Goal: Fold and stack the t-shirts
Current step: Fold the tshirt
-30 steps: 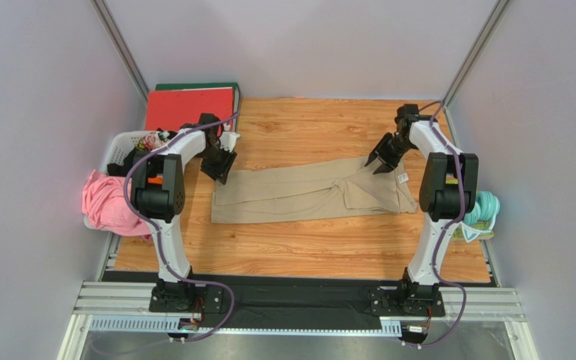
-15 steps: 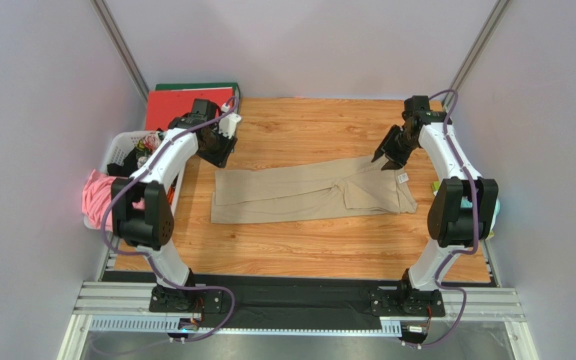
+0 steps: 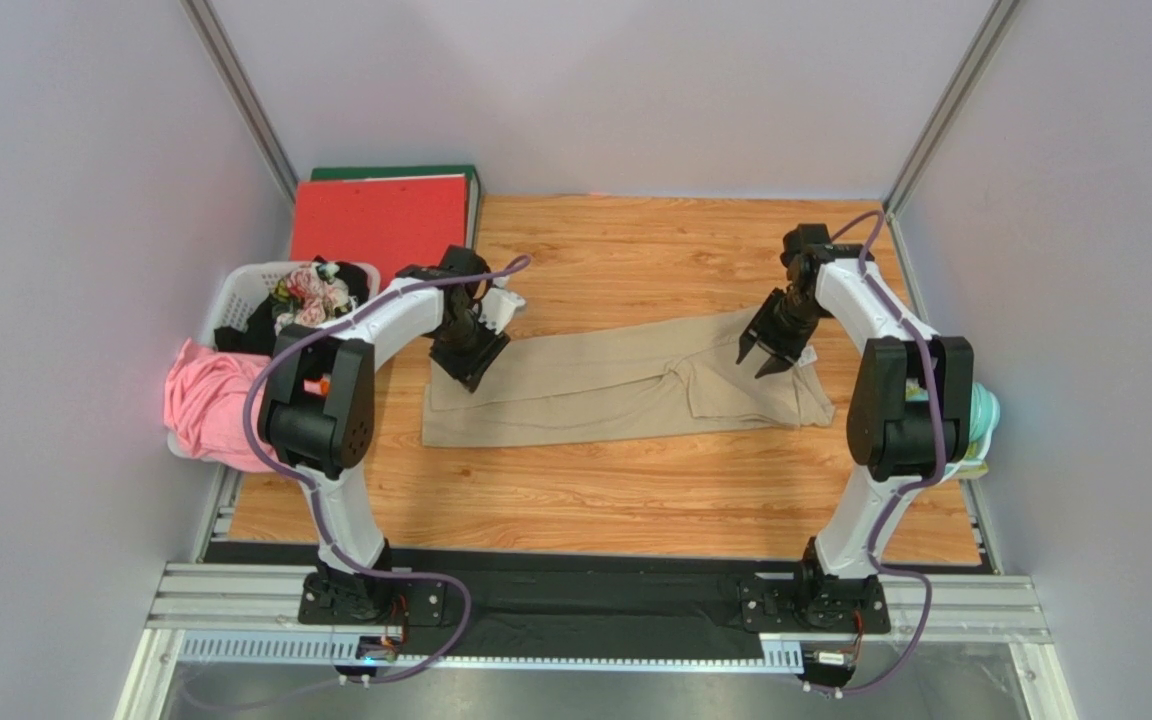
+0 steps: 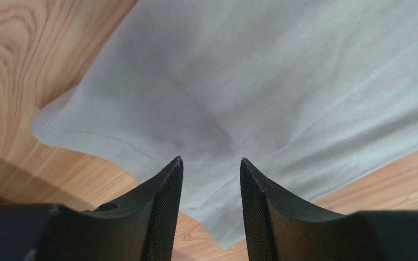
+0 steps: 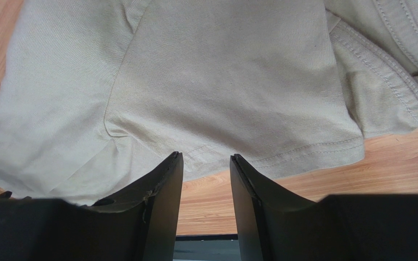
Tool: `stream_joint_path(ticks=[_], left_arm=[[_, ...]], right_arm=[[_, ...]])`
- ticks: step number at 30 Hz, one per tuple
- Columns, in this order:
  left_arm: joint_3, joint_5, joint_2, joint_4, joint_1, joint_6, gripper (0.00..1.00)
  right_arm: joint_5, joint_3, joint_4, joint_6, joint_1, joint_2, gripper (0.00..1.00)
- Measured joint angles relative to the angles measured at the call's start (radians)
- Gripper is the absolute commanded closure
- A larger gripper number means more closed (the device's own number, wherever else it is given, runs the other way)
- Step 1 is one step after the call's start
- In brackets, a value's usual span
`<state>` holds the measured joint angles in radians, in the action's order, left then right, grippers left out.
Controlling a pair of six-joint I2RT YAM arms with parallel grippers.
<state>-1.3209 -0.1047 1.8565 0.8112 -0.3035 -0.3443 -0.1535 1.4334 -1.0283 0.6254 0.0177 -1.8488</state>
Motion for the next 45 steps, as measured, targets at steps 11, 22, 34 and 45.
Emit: stream_joint_path(ticks=[11, 22, 34, 45], left_arm=[[-0.168, 0.015, 0.027, -0.011, 0.006, -0.025, 0.50], [-0.093, -0.008, 0.043, -0.034, 0.024, -0.054, 0.51], [-0.014, 0.006, 0.076, -0.066, 0.090, -0.098, 0.51], [0.019, 0.012, 0.056, -0.099, 0.089, -0.116, 0.51]], right_arm=[[0.085, -0.002, -0.016, 0.007, 0.007, -0.004, 0.59], [0.164, 0.005, -0.063, 0.017, 0.007, -0.046, 0.61], [0.174, 0.034, -0.098, 0.027, 0.007, -0.097, 0.63], [0.248, 0.117, -0.158, 0.030, 0.007, -0.158, 0.63]])
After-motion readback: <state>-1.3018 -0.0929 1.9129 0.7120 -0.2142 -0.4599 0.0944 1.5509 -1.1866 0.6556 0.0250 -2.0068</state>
